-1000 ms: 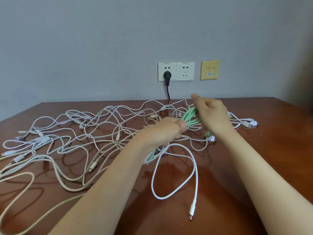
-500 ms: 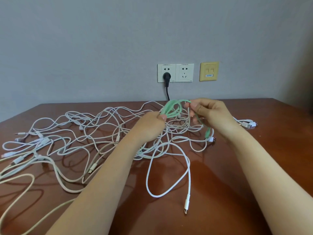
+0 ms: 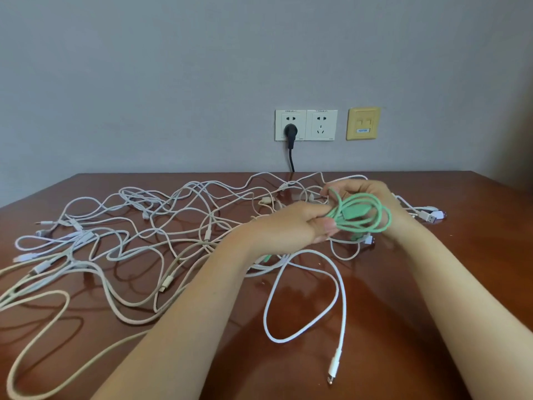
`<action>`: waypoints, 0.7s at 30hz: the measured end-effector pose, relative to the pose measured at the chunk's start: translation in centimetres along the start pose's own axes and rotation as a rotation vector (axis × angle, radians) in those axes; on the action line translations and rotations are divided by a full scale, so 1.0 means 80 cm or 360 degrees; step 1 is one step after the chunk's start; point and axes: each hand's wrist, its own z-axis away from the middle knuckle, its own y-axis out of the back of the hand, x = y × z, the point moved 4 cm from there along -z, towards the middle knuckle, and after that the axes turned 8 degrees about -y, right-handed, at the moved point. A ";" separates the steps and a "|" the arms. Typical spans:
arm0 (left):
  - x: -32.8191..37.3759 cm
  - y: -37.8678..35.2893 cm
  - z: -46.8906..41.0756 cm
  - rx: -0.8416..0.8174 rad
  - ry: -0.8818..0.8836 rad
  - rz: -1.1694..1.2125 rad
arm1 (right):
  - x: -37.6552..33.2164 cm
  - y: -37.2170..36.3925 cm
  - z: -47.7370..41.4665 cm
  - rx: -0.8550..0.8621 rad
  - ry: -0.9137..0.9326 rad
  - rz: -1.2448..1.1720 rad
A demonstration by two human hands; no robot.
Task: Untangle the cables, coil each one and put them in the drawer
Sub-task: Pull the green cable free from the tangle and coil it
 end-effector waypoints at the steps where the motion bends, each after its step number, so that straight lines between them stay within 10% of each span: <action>1: 0.005 0.002 0.001 0.0074 -0.0030 0.0016 | 0.001 -0.002 0.001 0.0009 -0.0014 0.0120; 13: -0.036 0.051 -0.003 0.0965 0.0249 -0.0268 | -0.011 -0.032 0.002 0.0216 0.0349 0.1163; 21: -0.032 0.046 0.007 0.0944 0.0422 -0.0935 | -0.041 -0.058 0.027 0.0150 0.0706 0.1765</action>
